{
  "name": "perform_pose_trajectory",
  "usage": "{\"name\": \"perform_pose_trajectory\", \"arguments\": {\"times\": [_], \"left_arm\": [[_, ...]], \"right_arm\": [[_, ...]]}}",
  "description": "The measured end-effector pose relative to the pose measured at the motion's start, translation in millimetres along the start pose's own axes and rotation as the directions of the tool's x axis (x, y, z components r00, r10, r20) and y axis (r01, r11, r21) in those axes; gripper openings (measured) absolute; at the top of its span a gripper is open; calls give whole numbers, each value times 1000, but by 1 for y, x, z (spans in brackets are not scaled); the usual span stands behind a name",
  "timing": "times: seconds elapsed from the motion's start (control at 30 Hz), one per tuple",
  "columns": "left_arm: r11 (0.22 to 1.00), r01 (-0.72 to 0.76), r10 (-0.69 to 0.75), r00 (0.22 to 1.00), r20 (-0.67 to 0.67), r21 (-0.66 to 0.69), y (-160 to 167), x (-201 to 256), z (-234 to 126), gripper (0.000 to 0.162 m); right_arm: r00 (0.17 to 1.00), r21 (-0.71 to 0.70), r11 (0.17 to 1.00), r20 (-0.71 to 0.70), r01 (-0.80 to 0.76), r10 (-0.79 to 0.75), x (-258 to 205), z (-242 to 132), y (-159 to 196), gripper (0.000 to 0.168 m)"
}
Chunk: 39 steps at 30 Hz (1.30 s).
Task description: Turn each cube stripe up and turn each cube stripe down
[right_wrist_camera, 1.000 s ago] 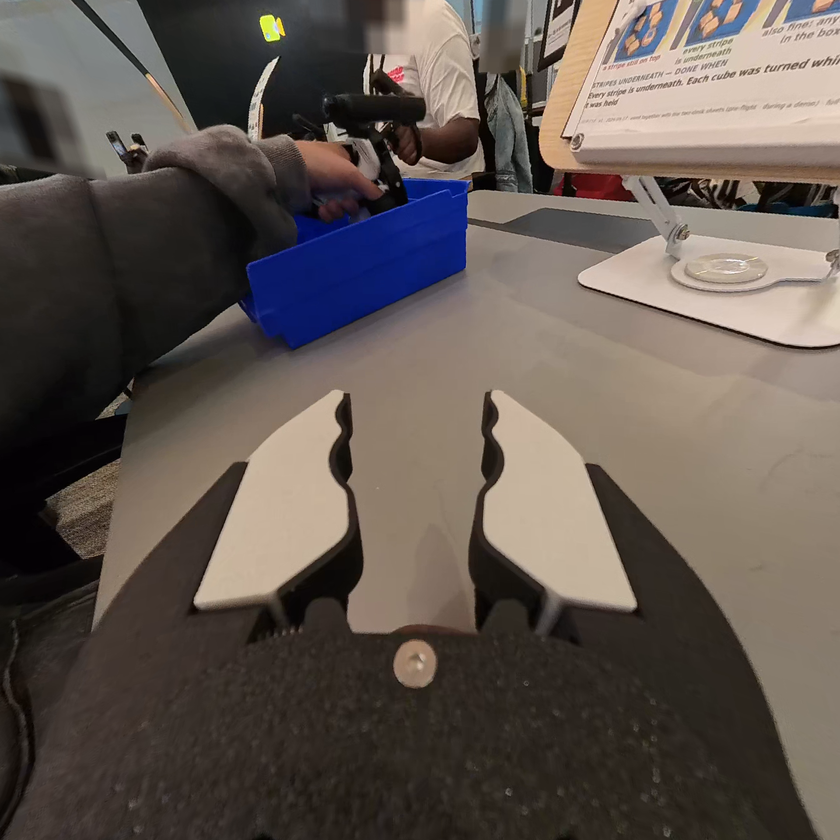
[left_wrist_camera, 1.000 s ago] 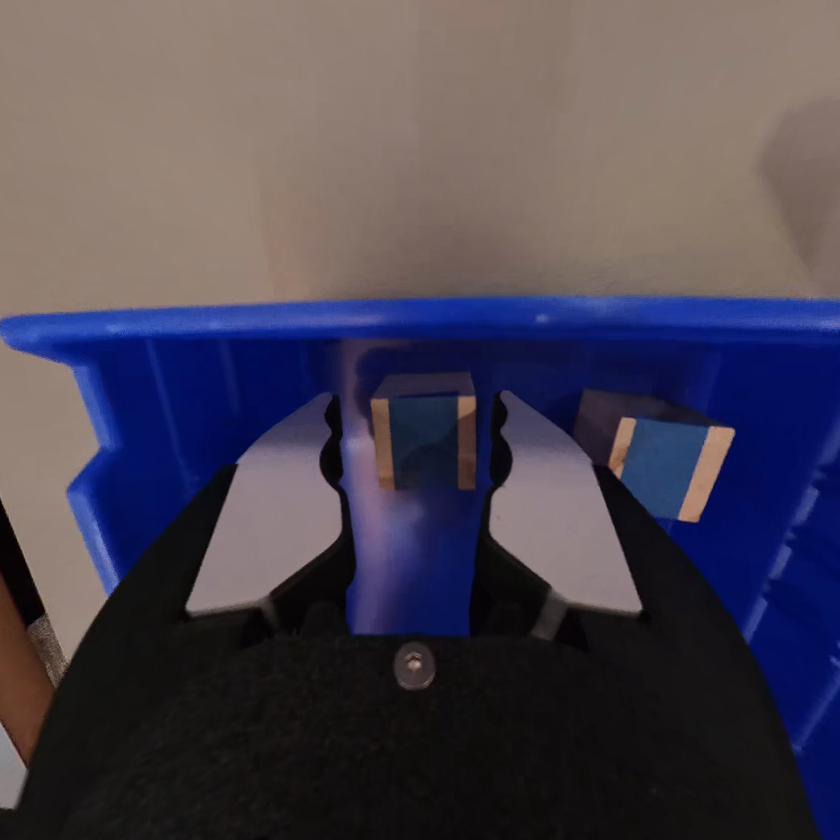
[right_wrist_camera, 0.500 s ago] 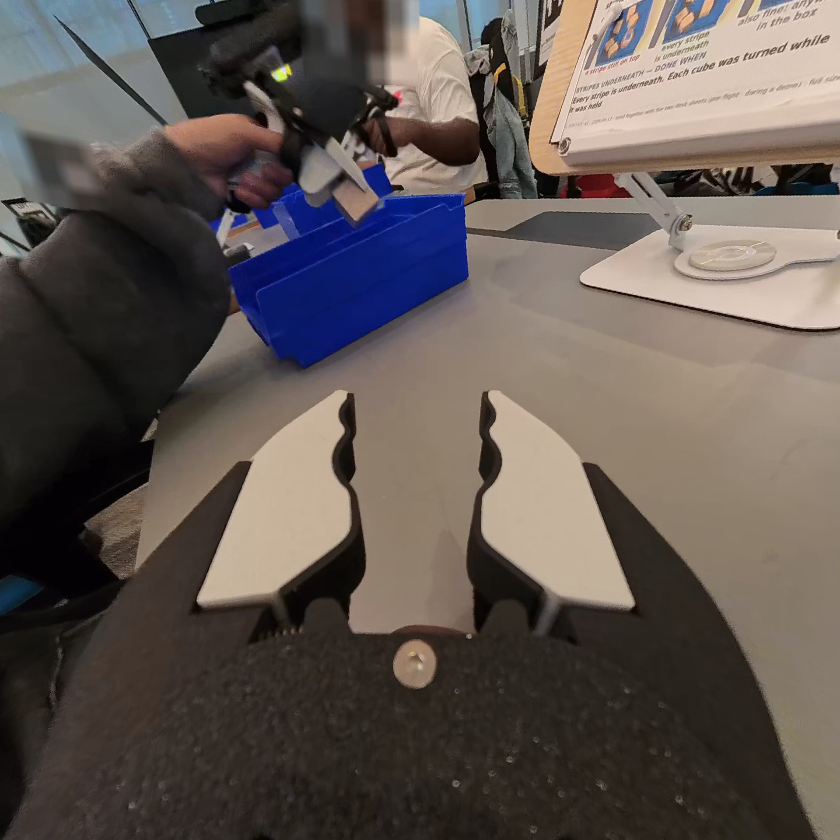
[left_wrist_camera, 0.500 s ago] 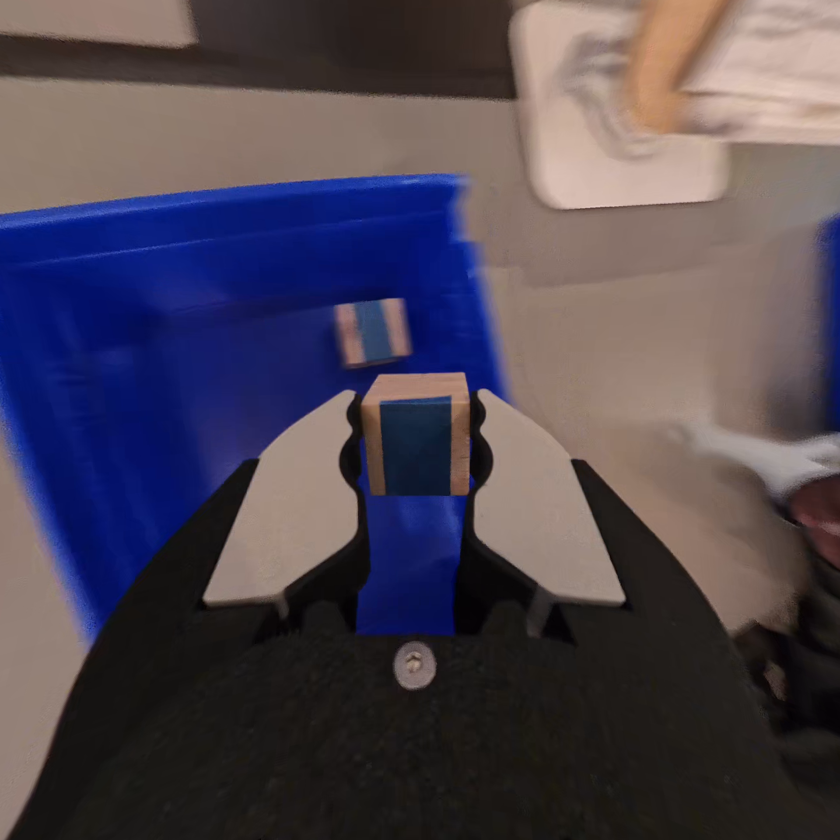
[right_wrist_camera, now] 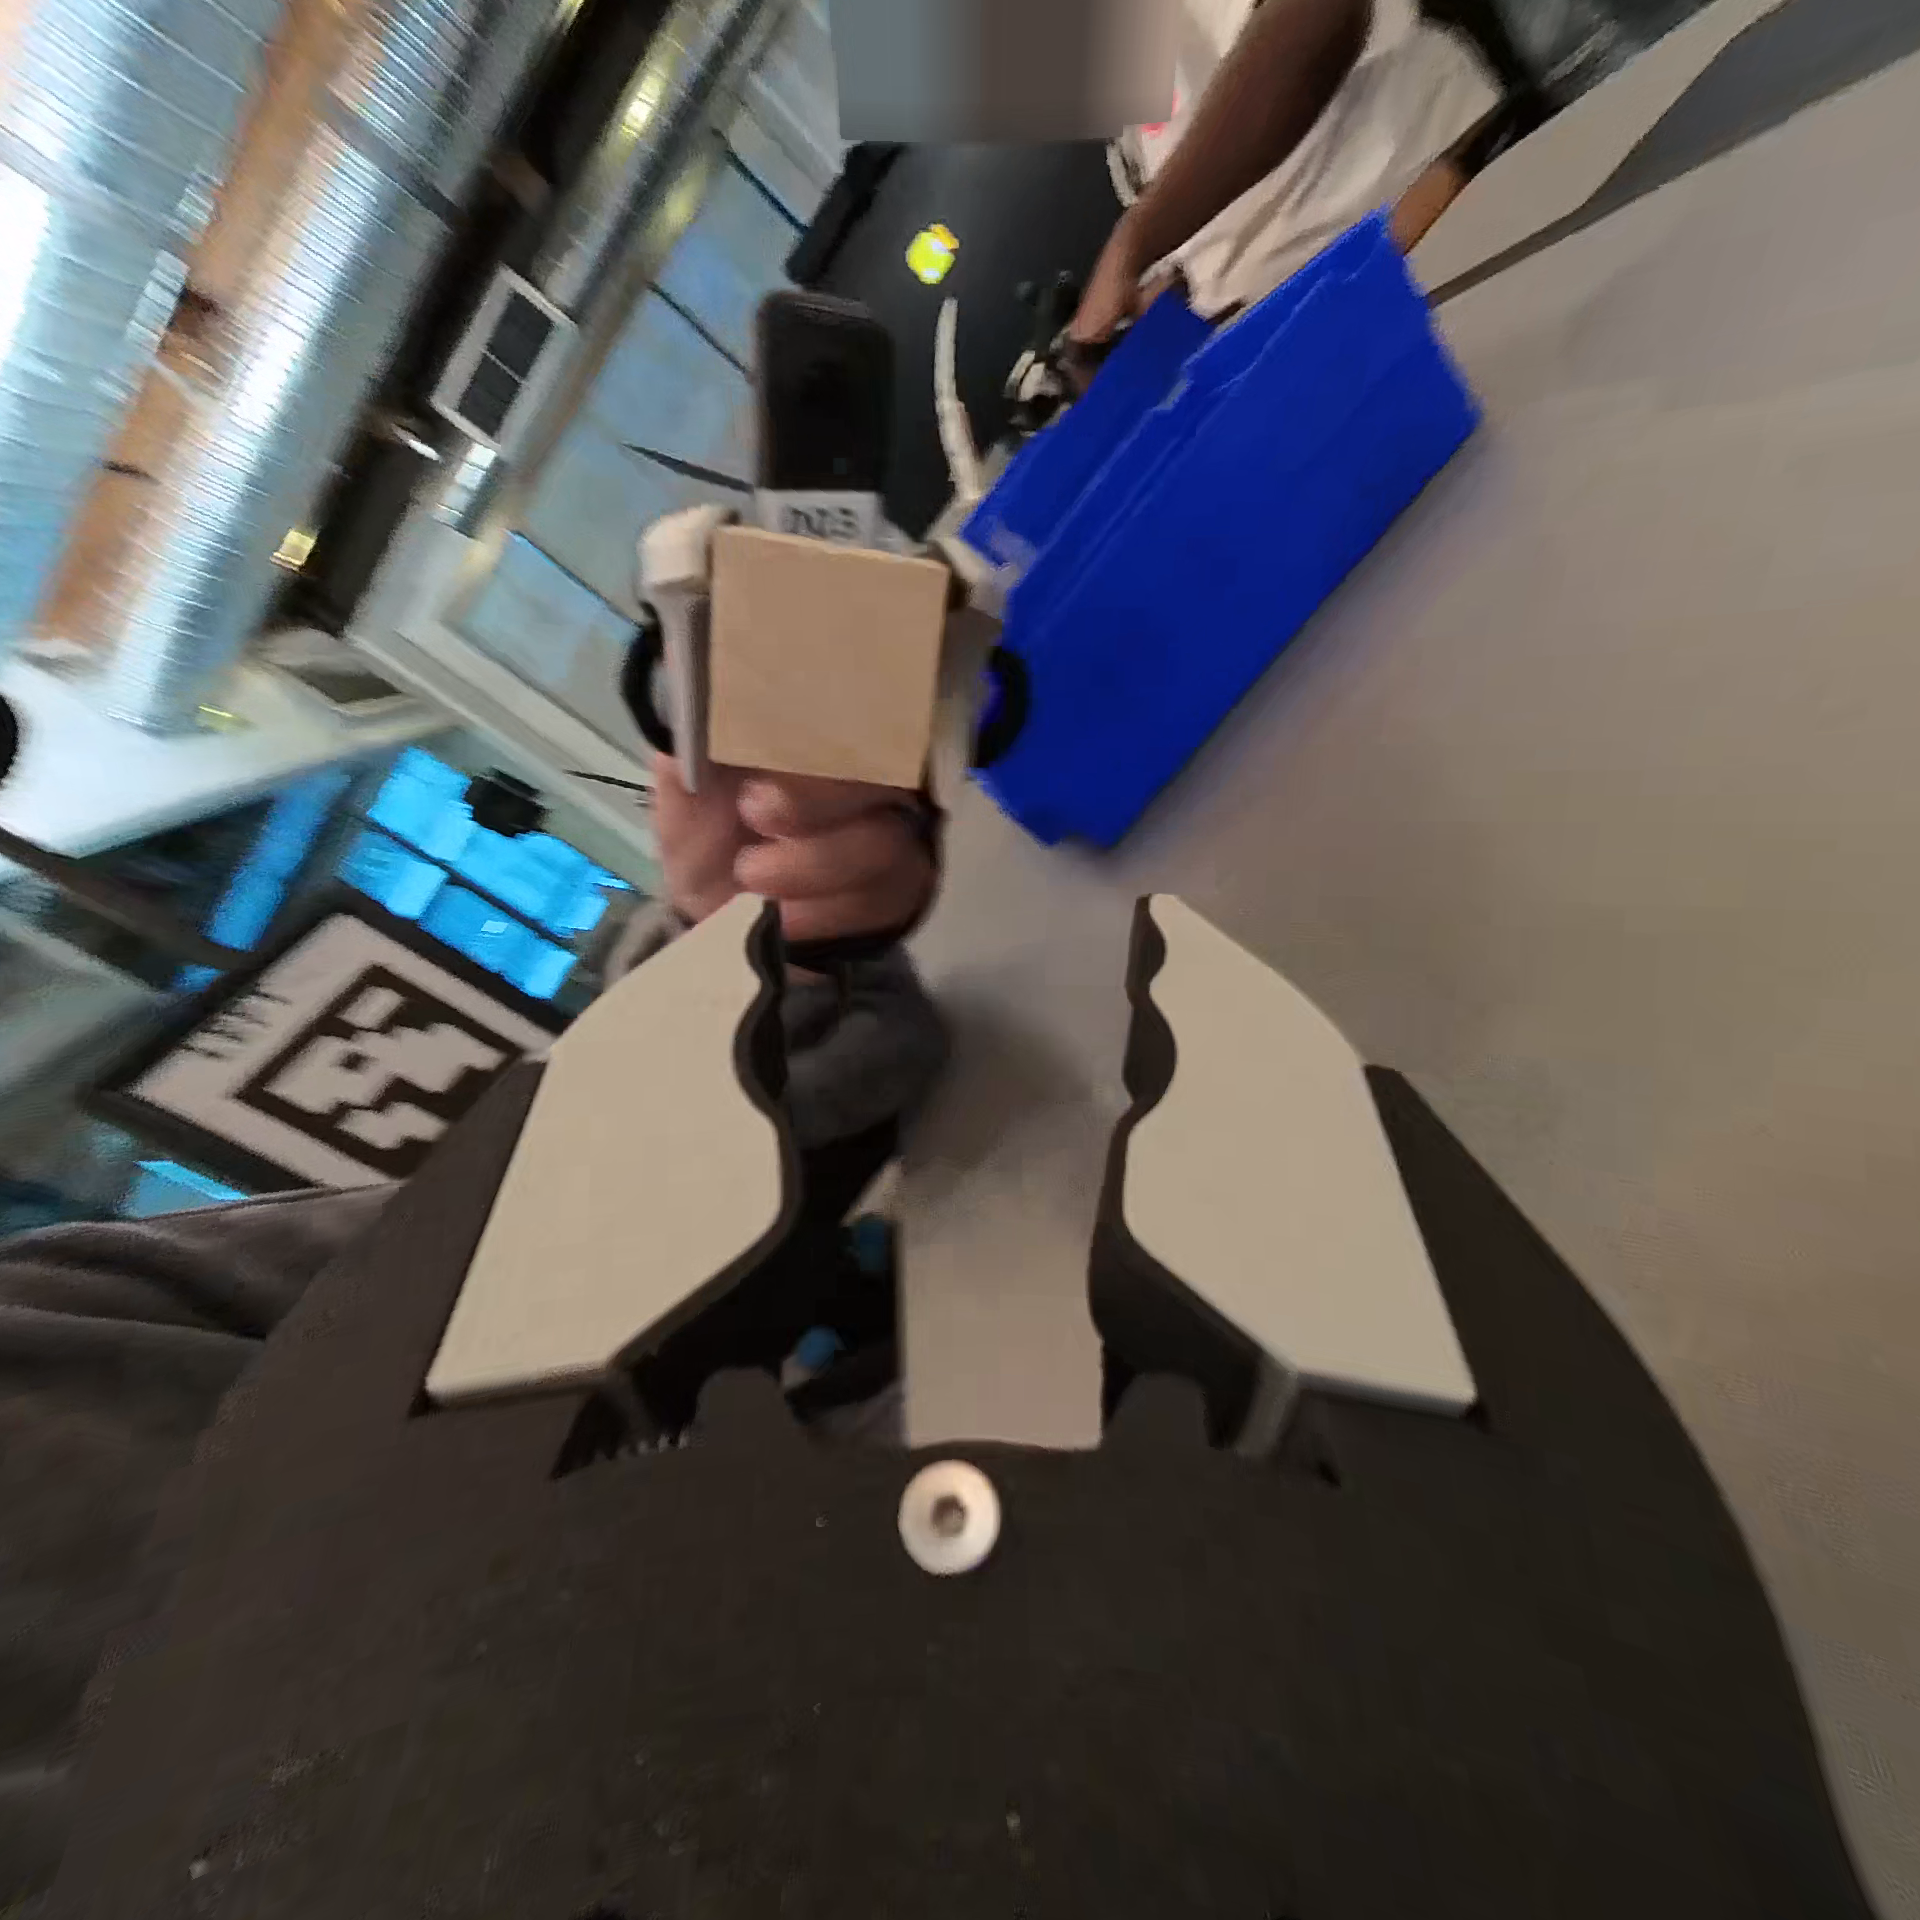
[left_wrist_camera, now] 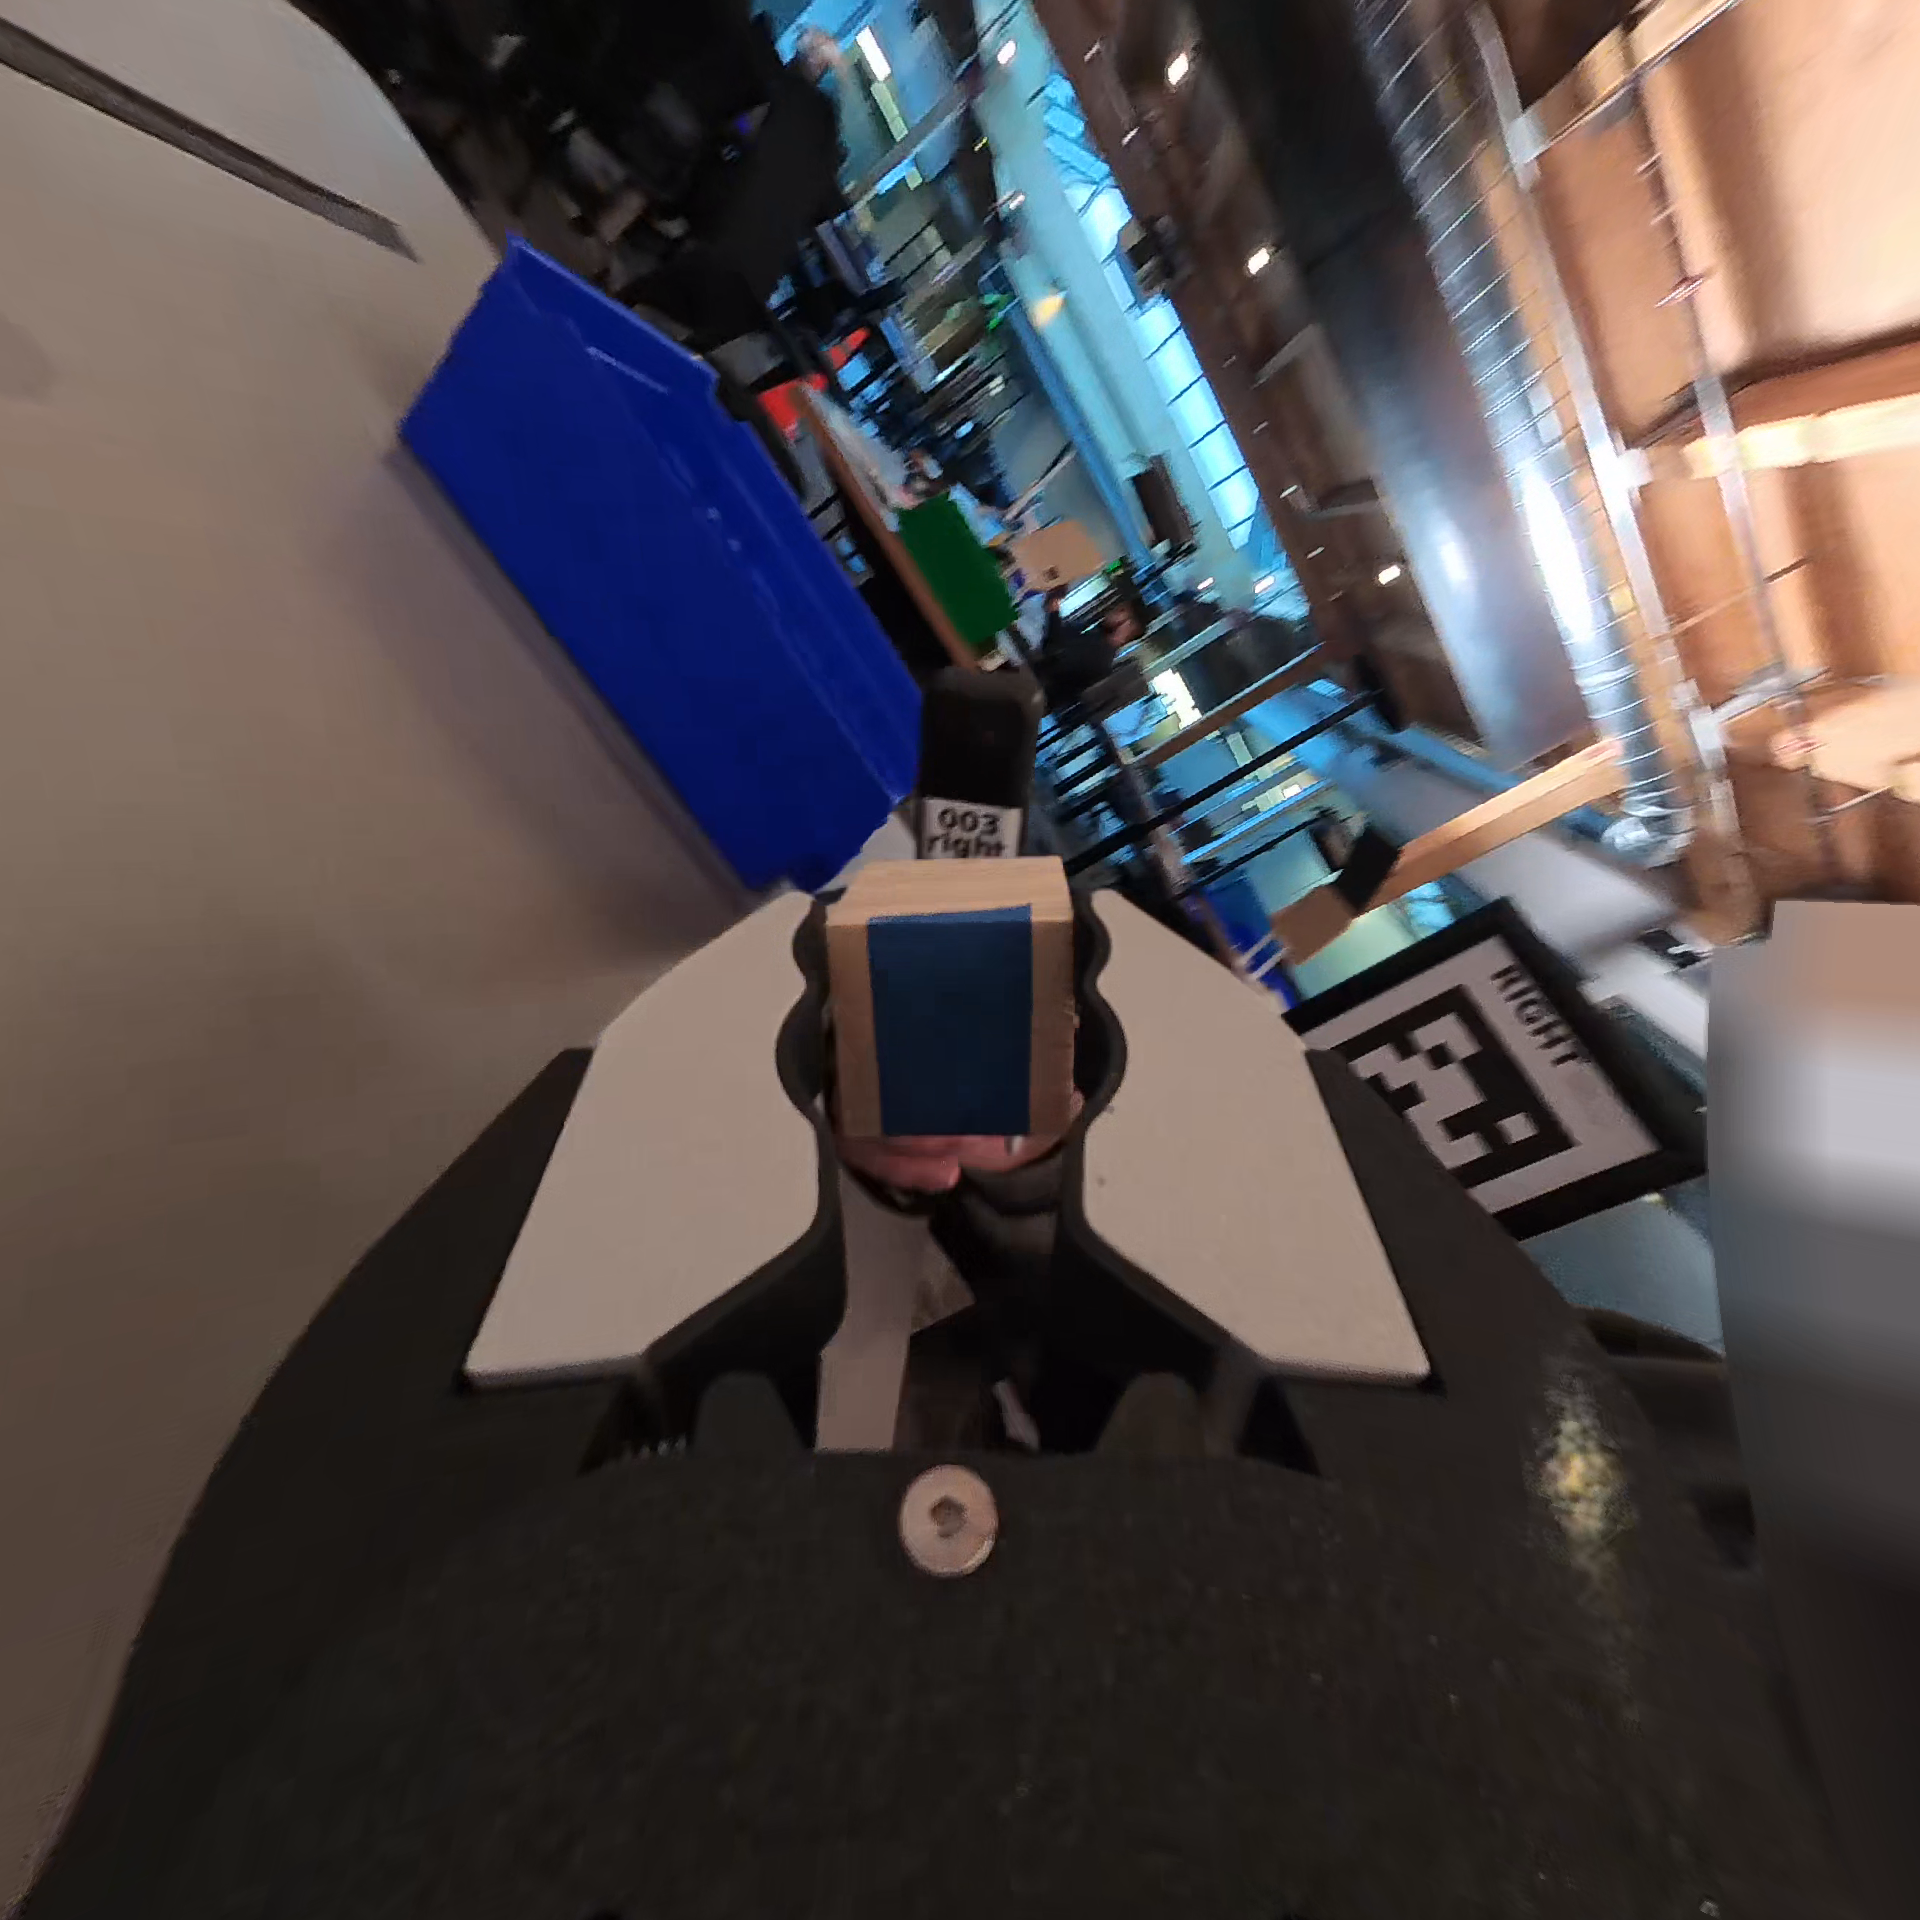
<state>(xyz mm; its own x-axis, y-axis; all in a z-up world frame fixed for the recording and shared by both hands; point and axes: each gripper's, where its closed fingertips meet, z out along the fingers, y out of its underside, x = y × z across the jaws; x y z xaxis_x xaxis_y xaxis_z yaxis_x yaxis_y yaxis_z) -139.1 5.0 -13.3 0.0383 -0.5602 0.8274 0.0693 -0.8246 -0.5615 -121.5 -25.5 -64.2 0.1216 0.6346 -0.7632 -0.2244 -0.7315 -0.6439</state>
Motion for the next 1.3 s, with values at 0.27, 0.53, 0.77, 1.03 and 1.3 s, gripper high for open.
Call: {"name": "perform_pose_trajectory", "arguments": {"times": [0.27,0.53,0.77,1.03,1.3], "left_arm": [[986,167,-166,985,-53,17,19,-35,19,43],[986,166,-166,986,-22,-4,33,-39,30,44],[990,131,-132,991,-18,-47,43,-34,38,44],[996,-37,41,998,52,-77,49,-23,11,72],[921,-332,386,848,363,-205,104,-48,-38,67]], "right_arm": [[983,53,983,50,-176,174,3,4,-4,75],[983,66,980,21,-186,185,11,5,-5,74],[973,-24,974,46,-227,227,9,7,6,46],[990,-4,990,-1,-138,138,4,0,-3,46],[976,33,996,-207,78,-69,0,-44,-45,46]]}}
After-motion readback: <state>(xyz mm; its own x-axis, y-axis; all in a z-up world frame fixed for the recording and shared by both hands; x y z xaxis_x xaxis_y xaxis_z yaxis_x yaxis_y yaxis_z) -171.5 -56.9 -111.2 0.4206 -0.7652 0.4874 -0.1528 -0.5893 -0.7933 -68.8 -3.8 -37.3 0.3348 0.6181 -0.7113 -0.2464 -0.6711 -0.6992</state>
